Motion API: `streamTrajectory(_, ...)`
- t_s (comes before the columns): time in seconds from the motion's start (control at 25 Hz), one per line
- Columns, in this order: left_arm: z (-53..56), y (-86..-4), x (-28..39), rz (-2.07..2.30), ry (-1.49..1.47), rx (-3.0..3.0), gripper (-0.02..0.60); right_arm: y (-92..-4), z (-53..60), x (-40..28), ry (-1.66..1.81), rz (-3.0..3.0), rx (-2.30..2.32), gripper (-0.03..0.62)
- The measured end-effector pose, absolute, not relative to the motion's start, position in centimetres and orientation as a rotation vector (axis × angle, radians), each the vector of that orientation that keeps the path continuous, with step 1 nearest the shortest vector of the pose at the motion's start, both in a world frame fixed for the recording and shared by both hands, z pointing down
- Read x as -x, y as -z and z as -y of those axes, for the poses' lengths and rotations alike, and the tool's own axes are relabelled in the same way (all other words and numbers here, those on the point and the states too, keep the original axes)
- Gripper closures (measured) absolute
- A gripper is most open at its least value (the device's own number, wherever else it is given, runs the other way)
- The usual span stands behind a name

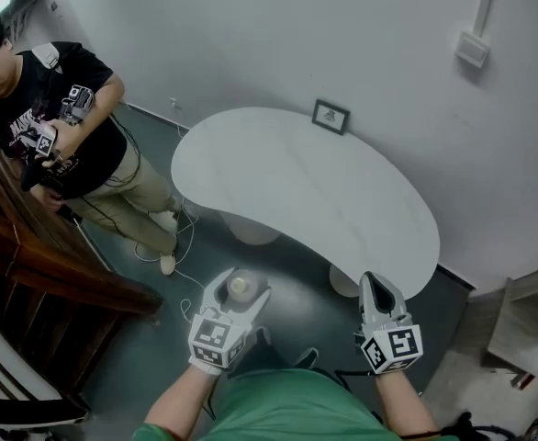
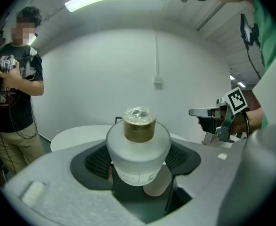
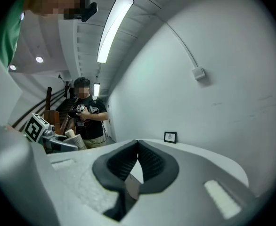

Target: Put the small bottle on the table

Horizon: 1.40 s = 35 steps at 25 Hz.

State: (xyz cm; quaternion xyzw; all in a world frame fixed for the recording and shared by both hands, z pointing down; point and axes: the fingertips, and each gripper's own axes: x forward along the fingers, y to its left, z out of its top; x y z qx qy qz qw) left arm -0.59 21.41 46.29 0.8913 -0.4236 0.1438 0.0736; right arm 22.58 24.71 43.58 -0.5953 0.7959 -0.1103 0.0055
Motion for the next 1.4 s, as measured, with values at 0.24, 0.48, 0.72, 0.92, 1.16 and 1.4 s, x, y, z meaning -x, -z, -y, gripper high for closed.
streamTrajectory(0.24,-17.1,-46.3,3.4,1.391,-0.396,-2.617,0.238,-44.1,-22.2,-21.1,0.357,-2.547,1.830,0.591)
streamTrajectory(0.48,-11.0,-46.6,6.7,1.439,-0.357,-2.593,0.239,-43.9,-17.4,-19.5,0.365,-2.552,1.883,0.591)
streamTrajectory(0.72,-4.9,-47.0,8.3,1.438,-0.347,-2.610,0.239,-42.6,-11.2,-16.6,0.323,-2.574,1.908,0.591)
streamTrajectory(0.92,-1.4,-47.4,9.9,1.478,-0.312,-2.586,0.239,-42.4,-7.7,-12.6,0.311,-2.640,1.846,0.591)
streamTrajectory(1.16,2.7,-48.8,11.8,1.590,-0.312,-2.494,0.239,-45.2,-1.7,-10.6,0.372,-2.751,1.708,0.591)
streamTrajectory(1.4,7.8,-49.3,13.6,1.684,-0.328,-2.404,0.239,-45.8,5.8,-10.1,0.415,-2.781,1.563,0.591)
